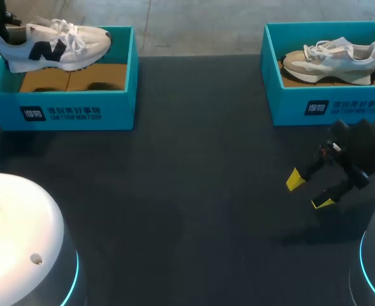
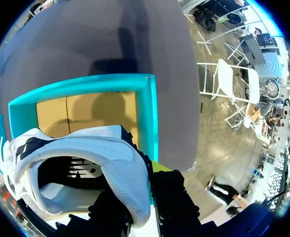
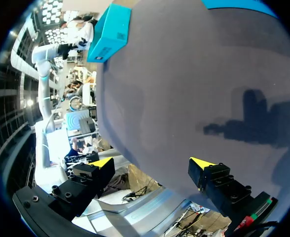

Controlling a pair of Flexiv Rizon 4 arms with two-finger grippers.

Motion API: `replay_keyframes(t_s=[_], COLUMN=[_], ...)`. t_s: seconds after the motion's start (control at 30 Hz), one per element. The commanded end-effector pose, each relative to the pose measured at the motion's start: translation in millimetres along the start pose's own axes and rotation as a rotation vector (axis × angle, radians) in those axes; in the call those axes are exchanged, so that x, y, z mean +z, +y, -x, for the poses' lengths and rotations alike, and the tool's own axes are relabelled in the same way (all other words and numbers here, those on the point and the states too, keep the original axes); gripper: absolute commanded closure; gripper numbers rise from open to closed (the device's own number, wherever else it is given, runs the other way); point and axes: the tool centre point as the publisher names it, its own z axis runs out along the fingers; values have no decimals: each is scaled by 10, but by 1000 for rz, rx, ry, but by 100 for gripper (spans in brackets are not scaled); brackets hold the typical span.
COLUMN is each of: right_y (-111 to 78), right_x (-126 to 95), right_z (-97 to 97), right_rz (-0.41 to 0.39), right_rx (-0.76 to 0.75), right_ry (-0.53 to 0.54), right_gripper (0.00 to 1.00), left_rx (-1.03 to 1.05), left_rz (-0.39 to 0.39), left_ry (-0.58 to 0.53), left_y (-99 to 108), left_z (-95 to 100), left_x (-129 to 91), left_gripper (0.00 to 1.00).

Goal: Take the shoe out of the shoebox, open the shoe tongue, remove and reinsert the insole, then place the shoe into the shoebox

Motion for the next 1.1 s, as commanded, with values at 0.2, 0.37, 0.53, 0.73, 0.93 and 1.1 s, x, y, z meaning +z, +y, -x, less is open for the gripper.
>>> replay_keyframes(t_s=[0.2, 0.37, 0.53, 0.73, 0.93, 1.1], right_y=[-8, -8, -8, -8, -8, -8], right_x=[7, 7, 7, 7, 7, 7], right_z=[-2, -2, -2, -2, -2, -2], right_rz=[2, 2, 2, 2, 2, 2], right_rx=[1, 1, 1, 1, 1, 1], right_ry=[-2, -2, -2, -2, -2, -2], right_gripper=[0, 0, 0, 0, 0, 0], left_rx=[-1, -5, -3, -3, -5, -8], left_rz=[-51, -66, -73, -87, -97, -102], left_ry=[25, 29, 22, 21, 16, 17], left_y=[211, 244, 263, 247, 209, 167], left_z=[77, 103, 125, 156, 176, 183], left_x=[214, 295, 341, 430, 507, 561], left_gripper=[100, 100, 100, 100, 100, 100])
